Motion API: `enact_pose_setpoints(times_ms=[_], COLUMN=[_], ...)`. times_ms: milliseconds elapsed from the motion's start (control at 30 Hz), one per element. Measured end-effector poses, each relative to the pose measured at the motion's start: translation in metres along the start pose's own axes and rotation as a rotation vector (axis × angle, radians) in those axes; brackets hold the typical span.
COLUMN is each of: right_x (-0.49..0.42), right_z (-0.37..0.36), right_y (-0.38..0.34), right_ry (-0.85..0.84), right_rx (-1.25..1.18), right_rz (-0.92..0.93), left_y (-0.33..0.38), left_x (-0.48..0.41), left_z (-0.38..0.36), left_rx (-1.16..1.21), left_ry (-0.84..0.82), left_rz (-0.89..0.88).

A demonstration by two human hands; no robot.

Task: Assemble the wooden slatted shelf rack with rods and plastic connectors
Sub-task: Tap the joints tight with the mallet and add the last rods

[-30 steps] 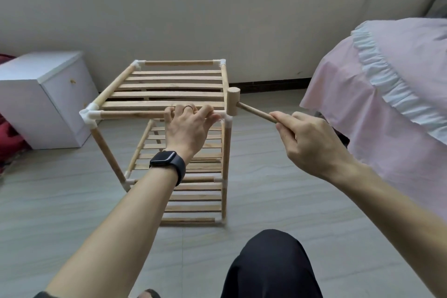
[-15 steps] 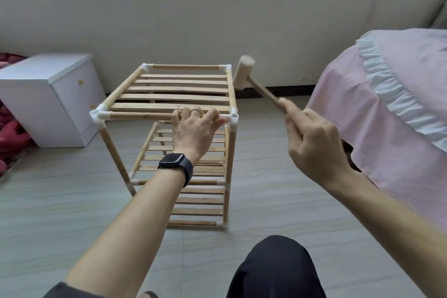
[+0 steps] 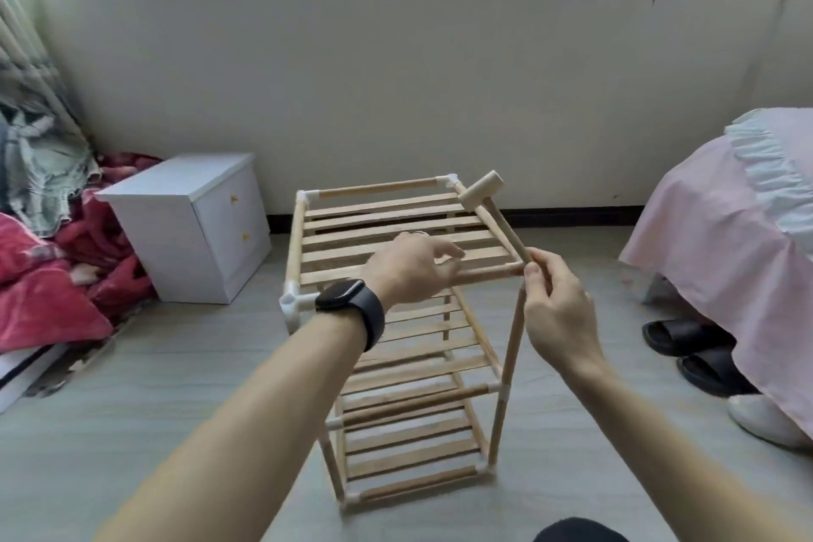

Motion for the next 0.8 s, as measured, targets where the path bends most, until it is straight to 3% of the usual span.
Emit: enact_pose_setpoints(times_ms=[133, 233, 300, 400, 533, 633, 733, 800], right_x=[0.009, 0.012, 0.006, -0.013, -0.055, -0.081, -0.078, -0.057], right_z=[-0.069, -0.104, -0.111, -0.111, -0.106, -0.103, -0.101, -0.091], right_y=[-0.029, -0.044, -0.042, -0.031, -0.02, -0.012, -0.02, -0.027], right_ry=[-0.103, -0.097, -0.043, 0.03, 0.069, 0.003, -0.03, 0.002], right_rx=[-0.135, -0.074, -0.051, -0.021, 0.134, 0.235, 0.222, 0.087], right_rz=[0.025, 0.09, 0.104, 0.116, 0.155, 0.146, 0.128, 0.127], left_y=[-0.085, -0.133, -0.146, -0.129, -0.102, -0.088, -0.075, -0.067], left_x=[0.045, 0.077, 0.092, 0.097, 0.094, 0.091, 0.086, 0.08], left_z=[0.068, 0.085, 0.087, 0.076, 0.054, 0.045, 0.048, 0.047], left_rx=[-0.063, 0.037, 0.064, -0.094, -0.109, -0.304, -0.458, -0.523], left_ry=[0.157, 0.252, 0.324, 0.392, 0.216, 0.068, 0.101, 0.137], left_rz=[0.067, 0.081, 0.072, -0.036, -0.121, -0.202, -0.266, -0.274])
Point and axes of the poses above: each hand's wrist, its own x-axis away from the middle knuckle, its own z-axis out of the back of the hand, y = z × x, the point moved 8 cm from there along -x, towards the middle knuckle, and after that the axes turned 12 degrees about x, right-handed, at the moved point
